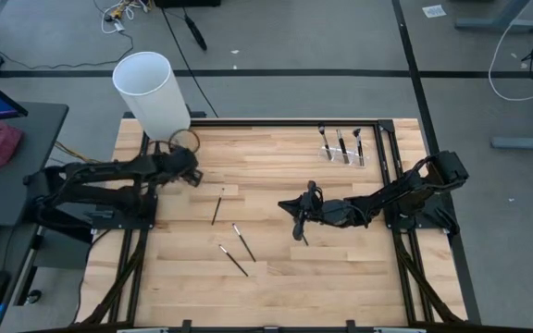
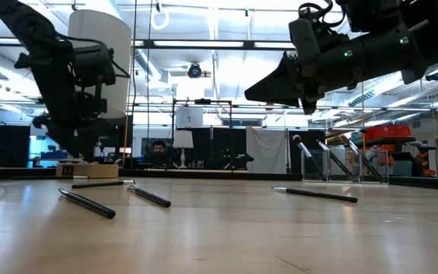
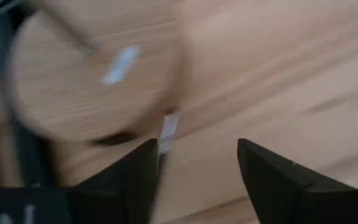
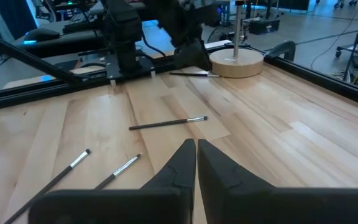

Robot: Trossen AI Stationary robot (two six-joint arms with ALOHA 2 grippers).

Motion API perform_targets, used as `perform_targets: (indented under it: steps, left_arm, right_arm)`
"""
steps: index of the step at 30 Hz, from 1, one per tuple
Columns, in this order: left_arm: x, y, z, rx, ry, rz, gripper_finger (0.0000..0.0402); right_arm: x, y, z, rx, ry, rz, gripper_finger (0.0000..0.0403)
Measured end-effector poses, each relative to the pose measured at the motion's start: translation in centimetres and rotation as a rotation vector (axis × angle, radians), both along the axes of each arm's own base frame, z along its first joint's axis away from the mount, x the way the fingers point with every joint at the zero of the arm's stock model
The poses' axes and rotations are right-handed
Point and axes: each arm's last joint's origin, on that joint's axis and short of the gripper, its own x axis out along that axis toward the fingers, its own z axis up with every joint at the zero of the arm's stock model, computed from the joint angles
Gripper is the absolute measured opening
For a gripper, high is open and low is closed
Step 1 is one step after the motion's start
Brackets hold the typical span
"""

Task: Put items in baskets/containers
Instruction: Put the eyeshadow brush into the transparent organizer

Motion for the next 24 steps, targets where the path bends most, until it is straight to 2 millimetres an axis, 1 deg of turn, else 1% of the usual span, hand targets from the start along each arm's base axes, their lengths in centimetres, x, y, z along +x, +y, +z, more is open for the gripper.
perform_targets:
  steps: [3,8,16,24]
  left_arm:
    - [-1.0,1.3,0.1,-0.043,0.016,0.064,0.0246]
    - [-2.0,2.5,-0.2,-0.124,-0.013,0.105,0.0243]
    - [-2.1,2.3,-0.3,-0.162,-0.017,0.083,0.0229]
    - [-1.6,1.7,-0.3,-0.179,-0.046,0.103,0.0227]
  right_arm:
    - [0.0,0.0,0.0,-0.001,0.000,0.000,0.0021]
    - [0.0,0.0,0.0,-0.007,0.003,0.002,0.0021]
    - [0.0,0.1,-0.2,-0.005,0.020,0.027,0.0021]
    - [0.0,0.1,-0.2,-0.005,0.020,0.027,0.0021]
